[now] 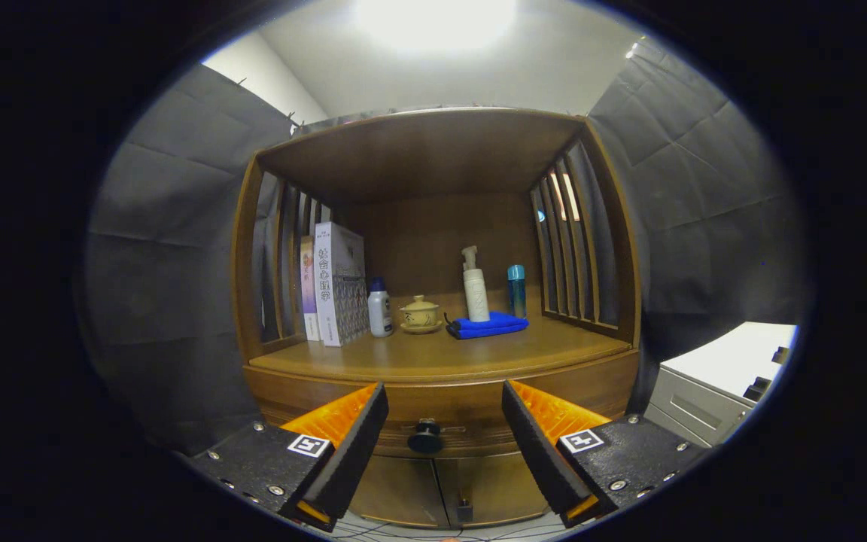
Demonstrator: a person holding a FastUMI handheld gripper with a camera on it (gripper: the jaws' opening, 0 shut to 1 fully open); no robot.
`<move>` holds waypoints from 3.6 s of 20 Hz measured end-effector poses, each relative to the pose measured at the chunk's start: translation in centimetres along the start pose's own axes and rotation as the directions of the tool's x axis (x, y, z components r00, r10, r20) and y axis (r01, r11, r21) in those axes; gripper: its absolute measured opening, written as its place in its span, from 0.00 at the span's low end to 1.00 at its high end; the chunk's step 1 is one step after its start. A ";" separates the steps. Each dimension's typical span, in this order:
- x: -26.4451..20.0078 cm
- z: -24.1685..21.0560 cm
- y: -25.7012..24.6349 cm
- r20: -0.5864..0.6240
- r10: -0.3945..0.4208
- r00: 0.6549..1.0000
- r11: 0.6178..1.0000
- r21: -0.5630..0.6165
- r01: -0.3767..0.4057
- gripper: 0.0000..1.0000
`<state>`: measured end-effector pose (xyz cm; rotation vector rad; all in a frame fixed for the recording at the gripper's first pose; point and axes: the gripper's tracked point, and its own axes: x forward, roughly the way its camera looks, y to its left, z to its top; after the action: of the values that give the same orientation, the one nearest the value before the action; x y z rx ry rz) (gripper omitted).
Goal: Pull open the drawer, take out the items inside it, and place them on the countertop above the cabinet.
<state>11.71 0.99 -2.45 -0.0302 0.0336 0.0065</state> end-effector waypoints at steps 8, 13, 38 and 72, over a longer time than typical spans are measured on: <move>3.5 -3.3 0.5 -0.080 0.025 0.996 1.000 0.005 -0.025 0.95; 5.1 -7.0 0.8 -0.169 0.047 0.985 0.999 0.003 -0.047 0.95; 6.3 -11.4 1.6 -0.267 0.045 0.963 0.994 -0.080 -0.068 0.34; -10.2 -12.0 1.5 -0.230 0.095 0.968 0.990 -0.080 -0.117 0.33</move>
<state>1.11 2.12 -14.16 -0.1226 0.2632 0.1121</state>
